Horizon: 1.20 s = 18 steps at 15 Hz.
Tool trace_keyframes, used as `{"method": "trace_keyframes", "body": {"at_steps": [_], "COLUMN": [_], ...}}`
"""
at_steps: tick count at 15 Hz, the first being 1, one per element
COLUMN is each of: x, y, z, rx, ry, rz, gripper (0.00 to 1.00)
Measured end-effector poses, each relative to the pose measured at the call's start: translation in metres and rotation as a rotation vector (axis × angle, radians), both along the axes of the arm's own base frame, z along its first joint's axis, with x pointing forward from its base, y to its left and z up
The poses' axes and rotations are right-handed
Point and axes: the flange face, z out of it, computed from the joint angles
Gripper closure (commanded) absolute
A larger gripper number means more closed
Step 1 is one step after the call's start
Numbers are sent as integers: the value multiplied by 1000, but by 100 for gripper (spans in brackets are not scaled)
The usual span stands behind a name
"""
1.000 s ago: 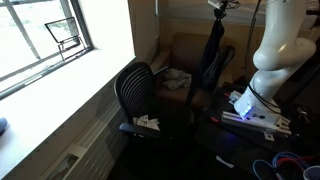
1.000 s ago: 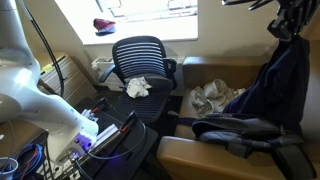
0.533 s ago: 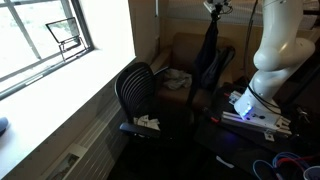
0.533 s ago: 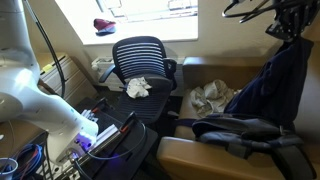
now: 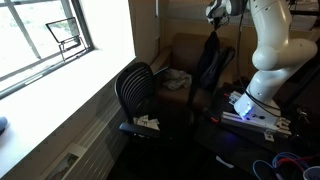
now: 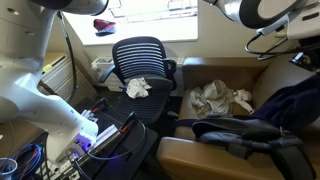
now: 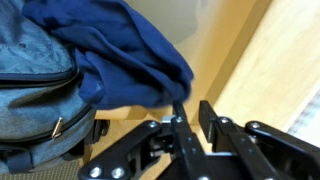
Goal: Pick up the blue cloth on the backrest and place it on the right side of the brown couch, then pick up the cream white pants on the left side of the couch and place it on the backrest then pick up the white cloth on the seat of the chair and place it on the couch then finally pick up the bag and put it on the seat of the chair
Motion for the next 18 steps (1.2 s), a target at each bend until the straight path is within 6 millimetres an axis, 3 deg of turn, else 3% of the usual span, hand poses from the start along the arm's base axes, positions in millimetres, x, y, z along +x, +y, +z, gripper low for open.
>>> {"method": "trace_keyframes", "body": {"at_steps": [2,3,4,7,10,13,15,18], "x": [8,9,9,19,55,91,102,91], "y": [6,7,7,14,51,101,127,128], "z": [11,13,14,9,11,16,18,29], "rx": [-8,-9,-10,16,61,96,110,67], "ry": [-12,-14,-15,-25,-52,-52,-33,-21], "rz": [12,14,14,75,231,402,519,548], "gripper": [68,43,42,22,2,0,0,0]}}
